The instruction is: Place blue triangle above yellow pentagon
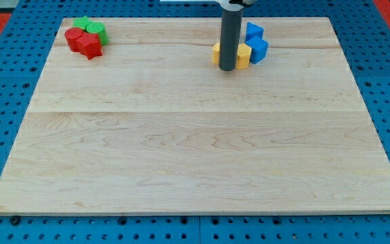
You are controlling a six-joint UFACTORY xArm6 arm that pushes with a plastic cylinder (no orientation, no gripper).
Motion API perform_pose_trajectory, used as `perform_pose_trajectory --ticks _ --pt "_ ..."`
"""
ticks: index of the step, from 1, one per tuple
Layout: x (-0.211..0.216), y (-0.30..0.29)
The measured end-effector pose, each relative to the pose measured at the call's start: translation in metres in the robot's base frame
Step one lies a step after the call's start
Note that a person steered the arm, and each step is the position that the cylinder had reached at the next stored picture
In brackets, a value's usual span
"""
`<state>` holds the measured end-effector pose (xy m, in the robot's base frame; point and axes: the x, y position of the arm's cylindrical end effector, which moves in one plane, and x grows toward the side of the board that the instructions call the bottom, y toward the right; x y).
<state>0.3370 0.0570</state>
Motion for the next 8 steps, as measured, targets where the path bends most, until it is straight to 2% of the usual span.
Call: perform_pose_trajectory --ticks 1,2,3,4,5,6,7,8 --pt "0.005 0.011" --pt "0.007 0.071" --pt "-0.023 0.129" --pt "-0.079 0.138" --pt "-0.133 0.114" --pt "-0.130 0.053" --pt "-0.094 0.008" --pt "-0.093 0.003"
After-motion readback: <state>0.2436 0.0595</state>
